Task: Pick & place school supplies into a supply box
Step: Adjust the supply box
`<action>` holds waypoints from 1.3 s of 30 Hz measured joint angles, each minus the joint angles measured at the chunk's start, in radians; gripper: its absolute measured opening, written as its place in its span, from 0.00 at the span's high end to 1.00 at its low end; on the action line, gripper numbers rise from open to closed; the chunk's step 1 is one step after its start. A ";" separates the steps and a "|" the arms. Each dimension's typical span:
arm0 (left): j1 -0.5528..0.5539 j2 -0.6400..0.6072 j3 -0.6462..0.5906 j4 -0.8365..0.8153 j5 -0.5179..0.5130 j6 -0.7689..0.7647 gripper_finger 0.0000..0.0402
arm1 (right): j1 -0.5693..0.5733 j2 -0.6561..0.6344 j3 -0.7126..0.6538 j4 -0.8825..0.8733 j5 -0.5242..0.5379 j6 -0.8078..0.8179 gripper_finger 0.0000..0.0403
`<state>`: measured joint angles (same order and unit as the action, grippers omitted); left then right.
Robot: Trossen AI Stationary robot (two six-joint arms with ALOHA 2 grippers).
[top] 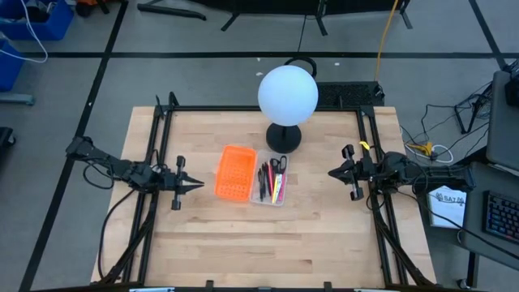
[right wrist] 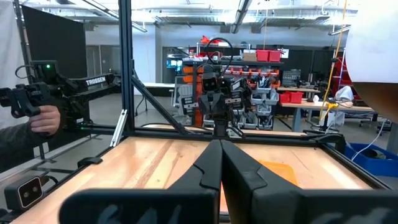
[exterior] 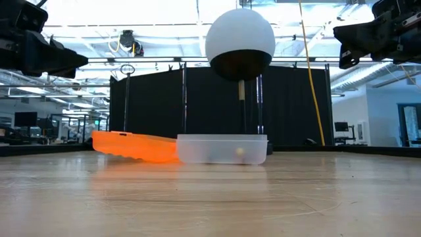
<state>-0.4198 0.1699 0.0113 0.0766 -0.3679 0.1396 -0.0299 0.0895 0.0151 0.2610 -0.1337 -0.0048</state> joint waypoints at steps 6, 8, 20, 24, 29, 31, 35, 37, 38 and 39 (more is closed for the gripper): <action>0.000 0.003 0.001 -0.003 -0.231 -0.179 0.94 | 0.000 0.000 0.000 -0.006 0.000 -0.005 1.00; 0.001 0.018 0.002 -0.005 -0.287 -0.214 0.98 | 0.000 0.000 0.000 -0.005 0.000 -0.007 1.00; 0.019 0.247 0.229 -0.145 -0.386 -0.299 0.99 | -0.002 0.025 0.041 0.043 0.073 -0.025 1.00; 0.069 0.371 0.357 -0.288 -0.395 -0.395 0.99 | -0.002 0.113 0.112 0.004 0.080 -0.043 1.00; 0.164 0.533 0.420 -0.451 -0.373 -0.631 0.99 | -0.001 0.316 0.192 -0.060 0.127 -0.013 1.00; 0.193 0.587 0.420 -0.460 -0.338 -0.685 0.99 | -0.001 0.413 0.200 -0.052 0.155 0.015 1.00; 0.227 0.680 0.421 -0.503 -0.300 -0.815 0.99 | -0.001 0.609 0.203 -0.020 0.191 0.079 1.00; 0.240 0.719 0.421 -0.537 -0.290 -0.880 1.00 | -0.001 0.703 0.203 0.014 0.190 0.108 1.00; 0.246 0.735 0.421 -0.554 -0.286 -0.910 1.00 | -0.001 0.745 0.203 0.051 0.189 0.121 1.00; 0.251 0.750 0.421 -0.572 -0.282 -0.939 1.00 | -0.001 0.785 0.204 0.087 0.189 0.131 1.00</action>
<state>-0.1686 0.9196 0.4320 -0.4955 -0.6504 -0.7994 -0.0307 0.8748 0.2191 0.3478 0.0551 0.1264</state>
